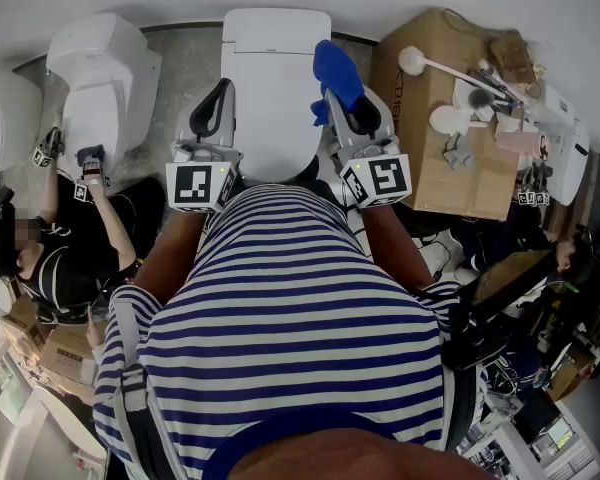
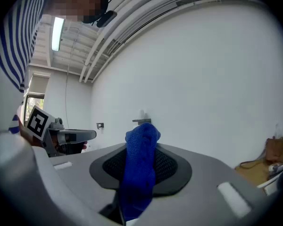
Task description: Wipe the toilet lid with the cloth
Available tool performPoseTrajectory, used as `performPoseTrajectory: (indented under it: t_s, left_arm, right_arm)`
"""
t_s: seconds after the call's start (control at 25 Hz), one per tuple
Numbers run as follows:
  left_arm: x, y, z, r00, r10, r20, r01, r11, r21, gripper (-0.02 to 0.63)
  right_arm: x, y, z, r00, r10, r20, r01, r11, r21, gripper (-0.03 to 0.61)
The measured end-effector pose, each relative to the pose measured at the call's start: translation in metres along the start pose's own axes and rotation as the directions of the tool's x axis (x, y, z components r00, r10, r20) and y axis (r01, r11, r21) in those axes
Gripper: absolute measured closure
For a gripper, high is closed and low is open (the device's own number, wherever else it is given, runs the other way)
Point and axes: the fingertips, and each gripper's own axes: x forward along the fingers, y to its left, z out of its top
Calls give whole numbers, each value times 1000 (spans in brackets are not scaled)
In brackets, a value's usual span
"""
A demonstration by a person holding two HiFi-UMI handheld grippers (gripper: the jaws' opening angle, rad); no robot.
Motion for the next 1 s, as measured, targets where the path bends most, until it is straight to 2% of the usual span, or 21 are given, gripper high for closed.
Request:
performPoseTrajectory:
  t_s: [0.2, 0.32, 0.52, 0.76, 1.0]
  left_arm:
    - [-2, -3, 1, 1000, -11, 15, 11, 1000, 3, 611]
    - [0, -1, -3, 1000, -2, -5, 2, 1000, -1, 611]
    - [10, -5, -34, 998, -6, -57, 5, 1000, -22, 611]
    - [36, 26, -120, 989, 16, -149, -29, 996, -84, 611]
    - [62, 61, -239, 970, 46, -238, -78, 989, -128, 611]
  right_arm:
    - [-2, 1, 2, 1000, 0, -2, 0, 1000, 0, 456]
    - [2, 1, -2, 1000, 7, -15, -7, 1000, 1, 456]
    - [12, -3, -26, 997, 32, -67, -31, 999, 16, 457]
    - [66, -17, -107, 980, 56, -193, -47, 998, 52, 457]
    - [153, -23, -223, 941, 141, -307, -146, 989, 7, 460]
